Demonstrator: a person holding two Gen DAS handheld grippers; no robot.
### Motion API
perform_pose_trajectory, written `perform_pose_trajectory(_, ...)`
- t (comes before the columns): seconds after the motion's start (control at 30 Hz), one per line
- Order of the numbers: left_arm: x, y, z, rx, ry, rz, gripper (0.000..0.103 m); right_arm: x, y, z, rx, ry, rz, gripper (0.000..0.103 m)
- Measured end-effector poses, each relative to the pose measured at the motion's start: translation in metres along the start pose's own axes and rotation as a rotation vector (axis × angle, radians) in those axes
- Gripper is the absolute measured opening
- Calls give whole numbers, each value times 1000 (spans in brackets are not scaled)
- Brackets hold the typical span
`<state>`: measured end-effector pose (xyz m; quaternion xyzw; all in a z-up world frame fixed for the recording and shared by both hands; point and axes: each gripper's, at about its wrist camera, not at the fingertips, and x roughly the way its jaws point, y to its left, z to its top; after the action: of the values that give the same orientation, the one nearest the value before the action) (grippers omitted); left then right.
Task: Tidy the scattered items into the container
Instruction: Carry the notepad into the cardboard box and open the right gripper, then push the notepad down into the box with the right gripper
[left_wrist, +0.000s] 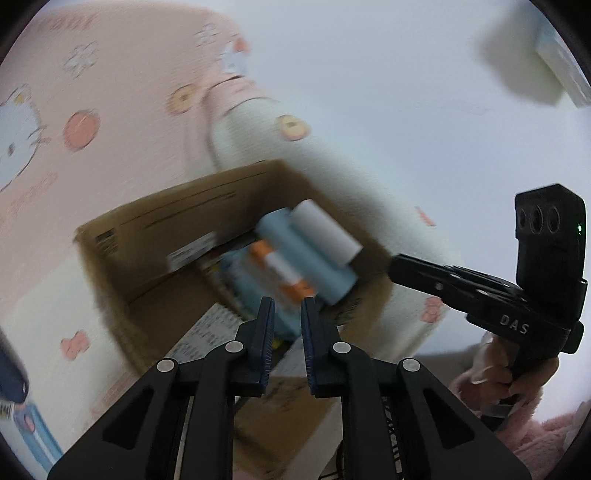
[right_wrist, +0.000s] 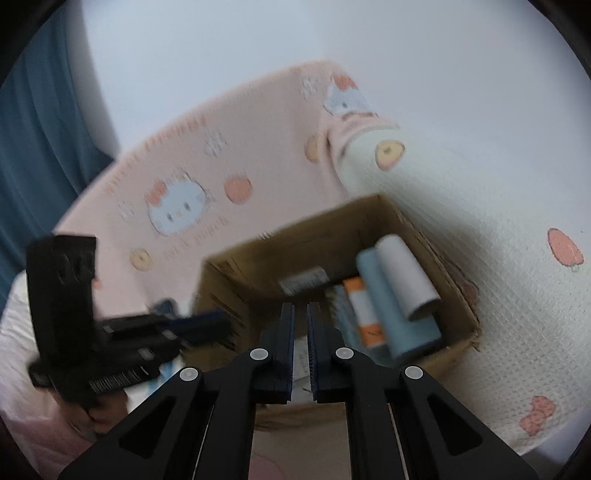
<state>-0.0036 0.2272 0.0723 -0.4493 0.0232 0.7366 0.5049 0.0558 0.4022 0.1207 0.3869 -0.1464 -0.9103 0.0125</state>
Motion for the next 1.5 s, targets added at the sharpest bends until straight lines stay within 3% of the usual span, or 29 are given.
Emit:
perform_pose_trajectory(0.13, 0, 8, -3, 11, 23, 4, 19, 23, 5, 0, -36, 88, 12, 5)
perform_pose_trajectory(0.23, -2, 7, -3, 36, 29, 36, 35, 44, 9, 4, -55, 162, 25, 5)
perform_pose_trajectory(0.3, -2, 14, -1, 34, 19, 55, 42, 65, 8, 12, -31, 254, 43, 5)
perform_pose_trajectory(0.37, 0, 25, 2, 23, 14, 62, 42, 91, 10, 20, -40, 353, 46, 5)
perform_pose_trajectory(0.47, 7, 43, 8, 0, 15, 59, 42, 123, 17, 28, -66, 450, 2, 5)
perform_pose_trajectory(0.57, 13, 61, 14, -28, 20, 31, 40, 159, 22, 31, -48, 545, 64, 6)
perform_pose_trajectory(0.67, 21, 75, 21, -54, 32, 29, 17, 200, 14, 26, 69, 629, 75, 6)
perform_pose_trajectory(0.73, 30, 81, 28, -54, 46, 38, 12, 219, 11, 23, 120, 637, 81, 6)
perform_pose_trajectory(0.87, 47, 86, 38, -28, 72, 60, 12, 260, 5, 16, 191, 641, 39, 6)
perform_pose_trajectory(1.0, 58, 82, 45, 9, 106, 76, 11, 291, -9, -1, 353, 736, 70, 6)
perform_pose_trajectory(1.23, 65, 80, 58, 6, 140, 87, 10, 320, -29, -23, 514, 769, -23, 6)
perform_pose_trajectory(1.37, 67, 83, 56, -1, 146, 133, 10, 320, -30, -25, 495, 774, -104, 7)
perform_pose_trajectory(1.5, 61, 75, 55, 8, 163, 110, 12, 311, -26, -36, 462, 874, -167, 7)
